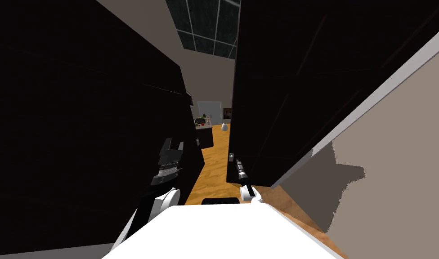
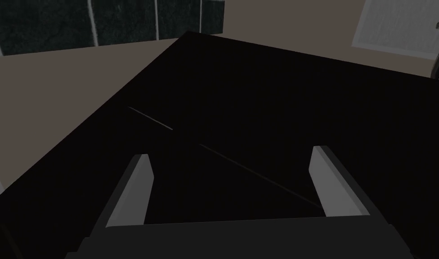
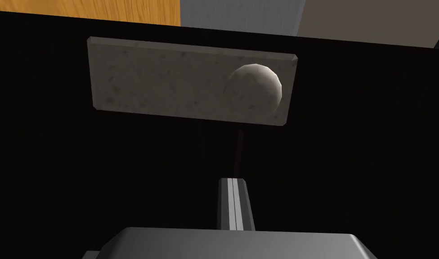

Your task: Push the door open

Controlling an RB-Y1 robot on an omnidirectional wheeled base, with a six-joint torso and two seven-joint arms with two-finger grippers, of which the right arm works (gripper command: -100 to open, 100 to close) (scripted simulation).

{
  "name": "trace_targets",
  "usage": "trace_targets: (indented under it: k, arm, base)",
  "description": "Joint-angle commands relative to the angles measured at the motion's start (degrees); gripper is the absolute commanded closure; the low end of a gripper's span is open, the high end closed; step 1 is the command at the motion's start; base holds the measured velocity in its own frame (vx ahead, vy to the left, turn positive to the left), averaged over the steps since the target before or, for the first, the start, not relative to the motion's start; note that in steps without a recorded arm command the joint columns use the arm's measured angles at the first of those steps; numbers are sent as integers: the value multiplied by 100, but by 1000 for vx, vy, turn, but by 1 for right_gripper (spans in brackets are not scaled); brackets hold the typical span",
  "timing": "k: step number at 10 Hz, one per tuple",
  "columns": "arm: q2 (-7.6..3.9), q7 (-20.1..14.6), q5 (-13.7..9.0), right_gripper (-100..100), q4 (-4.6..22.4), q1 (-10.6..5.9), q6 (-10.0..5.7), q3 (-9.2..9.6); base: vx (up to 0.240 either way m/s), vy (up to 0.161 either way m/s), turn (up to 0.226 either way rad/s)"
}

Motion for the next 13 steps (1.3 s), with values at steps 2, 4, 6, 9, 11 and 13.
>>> trace_targets:
  k: [2,4,6,9,11,13]
  arm:
    - [42,5,-49,-100,-13,2,26,-43]
    - [189,10,-104,-100,-44,16,52,-91]
    - [228,5,-110,-100,-51,27,46,-94]
    - [63,13,-126,-100,-39,44,6,-122]
    - [24,19,-136,-100,-26,49,-26,-139]
    - [37,24,-145,-100,-13,55,-58,-158]
  base:
    - [-182,136,-45]
    - [-214,112,-73]
    - [-160,106,-66]
    - [143,11,23]
    - [207,-36,24]
    - [197,-2,28]
